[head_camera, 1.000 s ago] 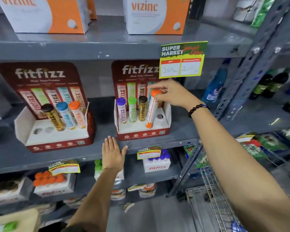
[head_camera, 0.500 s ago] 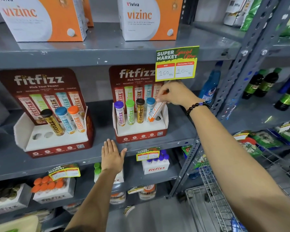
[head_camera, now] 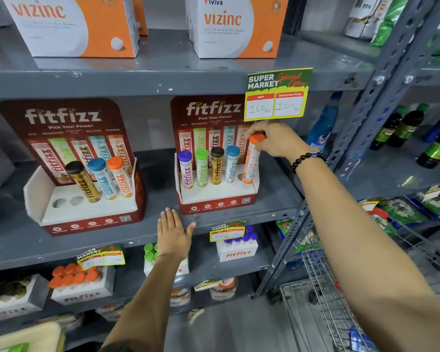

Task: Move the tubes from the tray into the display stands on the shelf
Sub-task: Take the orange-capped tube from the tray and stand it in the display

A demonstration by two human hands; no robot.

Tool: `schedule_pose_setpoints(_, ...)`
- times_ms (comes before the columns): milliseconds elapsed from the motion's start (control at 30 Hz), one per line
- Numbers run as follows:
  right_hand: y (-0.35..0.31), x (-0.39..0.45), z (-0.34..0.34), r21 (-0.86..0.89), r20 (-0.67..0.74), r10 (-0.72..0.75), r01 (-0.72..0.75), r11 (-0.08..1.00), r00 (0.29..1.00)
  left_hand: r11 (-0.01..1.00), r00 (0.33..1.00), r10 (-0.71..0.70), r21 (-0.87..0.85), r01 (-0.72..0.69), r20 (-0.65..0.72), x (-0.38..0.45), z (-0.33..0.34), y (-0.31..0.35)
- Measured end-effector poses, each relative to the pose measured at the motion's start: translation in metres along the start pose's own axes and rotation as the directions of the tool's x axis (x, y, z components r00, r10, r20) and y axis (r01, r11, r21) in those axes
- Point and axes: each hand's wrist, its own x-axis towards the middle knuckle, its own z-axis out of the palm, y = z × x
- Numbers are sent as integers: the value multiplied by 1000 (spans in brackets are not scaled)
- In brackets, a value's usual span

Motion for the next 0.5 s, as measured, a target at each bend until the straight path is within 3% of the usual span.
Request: schedule_pose_setpoints(500, -2, 7, 9, 80, -72, 69, -63, 995, 995, 1000, 1000, 3, -15, -3, -6, 1, 2, -2)
